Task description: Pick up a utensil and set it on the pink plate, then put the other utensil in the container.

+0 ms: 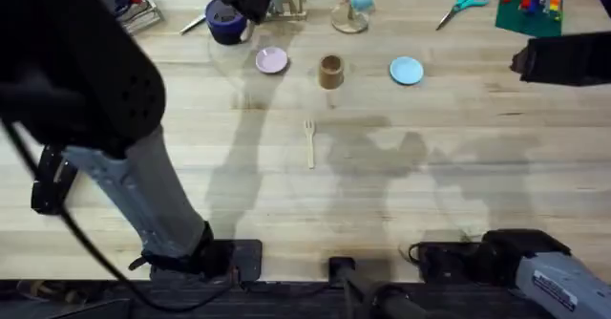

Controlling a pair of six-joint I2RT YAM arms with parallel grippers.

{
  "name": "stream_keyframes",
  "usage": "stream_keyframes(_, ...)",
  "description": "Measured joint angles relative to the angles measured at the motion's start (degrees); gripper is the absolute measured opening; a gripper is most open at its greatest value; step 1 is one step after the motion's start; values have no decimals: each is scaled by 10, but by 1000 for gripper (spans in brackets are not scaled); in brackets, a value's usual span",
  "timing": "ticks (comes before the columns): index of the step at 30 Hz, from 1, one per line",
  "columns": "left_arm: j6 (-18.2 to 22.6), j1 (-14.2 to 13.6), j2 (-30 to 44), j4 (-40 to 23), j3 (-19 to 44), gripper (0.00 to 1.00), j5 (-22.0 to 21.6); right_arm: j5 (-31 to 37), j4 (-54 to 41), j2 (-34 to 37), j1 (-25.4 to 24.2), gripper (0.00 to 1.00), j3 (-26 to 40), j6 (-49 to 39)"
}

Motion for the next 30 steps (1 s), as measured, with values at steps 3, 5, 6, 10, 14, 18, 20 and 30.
stream_keyframes(3, 0, 0, 26, 11, 0, 41, 0, 0, 0, 0, 0, 995, 0, 0)
stream_keyframes(5, 0, 0, 42, 17, 0, 42, 0, 0, 0, 0, 0, 996, 0, 0)
stream_keyframes(6, 0, 0, 49, 19, 0, 42, 0, 0, 0, 0, 0, 996, 0, 0)
stream_keyframes(10, 0, 0, 76, 31, 0, 42, 0, 0, 0, 0, 0, 996, 0, 0)
stream_keyframes(14, 0, 0, 93, 44, 0, 42, 0, 0, 0, 0, 0, 996, 0, 0)
stream_keyframes(18, 0, 0, 102, 44, 0, 42, 0, 0, 3, 0, 0, 996, 0, 0)
stream_keyframes(20, -2, 0, 109, 45, 0, 42, 1, 0, 7, 0, 0, 996, 0, 0)
stream_keyframes(30, -5, -1, 160, 44, 1, 42, 15, 0, 7, 0, 0, 996, 0, 0)
